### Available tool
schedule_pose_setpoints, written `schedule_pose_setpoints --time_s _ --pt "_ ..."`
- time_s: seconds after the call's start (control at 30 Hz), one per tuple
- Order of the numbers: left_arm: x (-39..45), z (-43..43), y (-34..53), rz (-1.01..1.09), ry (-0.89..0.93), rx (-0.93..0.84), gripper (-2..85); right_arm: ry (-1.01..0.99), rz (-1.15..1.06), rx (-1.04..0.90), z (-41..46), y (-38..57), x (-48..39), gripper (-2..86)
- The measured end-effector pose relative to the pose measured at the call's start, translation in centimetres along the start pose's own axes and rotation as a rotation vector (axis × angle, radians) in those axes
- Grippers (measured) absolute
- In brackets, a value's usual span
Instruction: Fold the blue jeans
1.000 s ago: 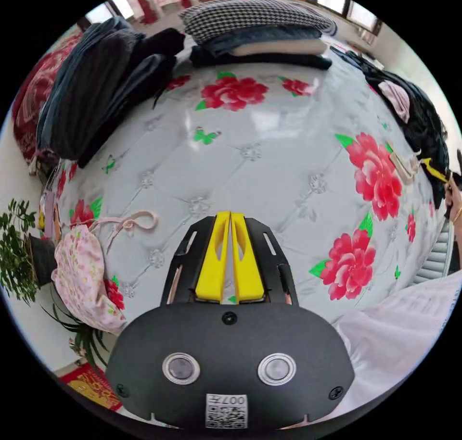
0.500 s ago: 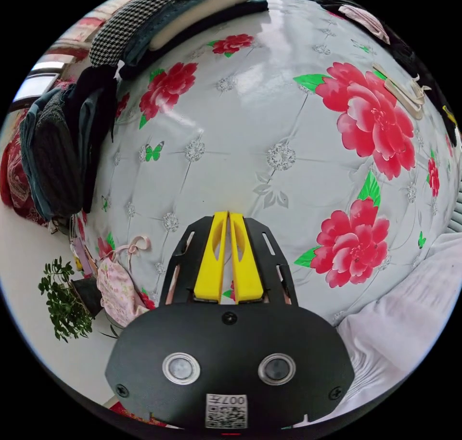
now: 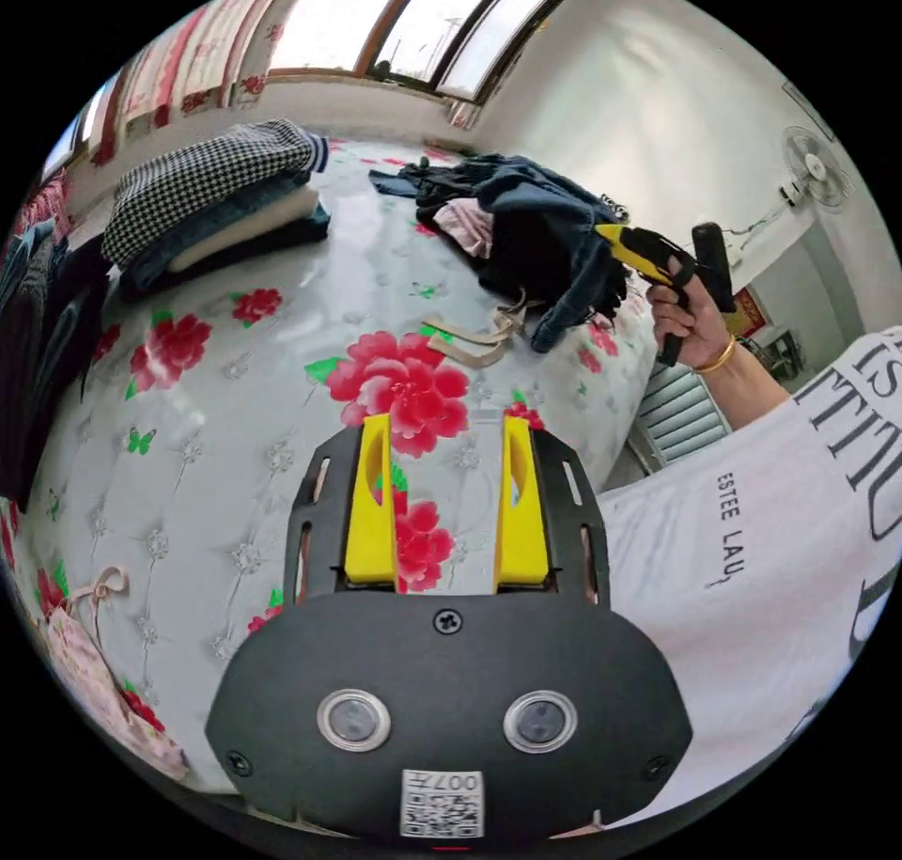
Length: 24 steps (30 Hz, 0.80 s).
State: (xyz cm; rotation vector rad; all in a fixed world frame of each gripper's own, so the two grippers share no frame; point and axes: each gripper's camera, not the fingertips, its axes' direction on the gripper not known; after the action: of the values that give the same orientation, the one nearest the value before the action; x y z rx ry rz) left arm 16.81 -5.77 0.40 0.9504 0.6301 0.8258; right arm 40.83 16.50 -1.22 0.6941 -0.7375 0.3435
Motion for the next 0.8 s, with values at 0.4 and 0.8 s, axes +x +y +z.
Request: schedule_pose_setpoints --time_s 0.4,0.8 --pt "-7.6 -21.4 15.1 -0.352 -0.323 0.343 1.2 -0.412 -0.679 -0.542 19.0 5.2 -26.4 2.6" --pt "-16.5 -25.3 19.5 -0.688 -0.469 0.276 0.0 0.327 0.094 -0.464 17.0 4.5 -4.7 11.0"
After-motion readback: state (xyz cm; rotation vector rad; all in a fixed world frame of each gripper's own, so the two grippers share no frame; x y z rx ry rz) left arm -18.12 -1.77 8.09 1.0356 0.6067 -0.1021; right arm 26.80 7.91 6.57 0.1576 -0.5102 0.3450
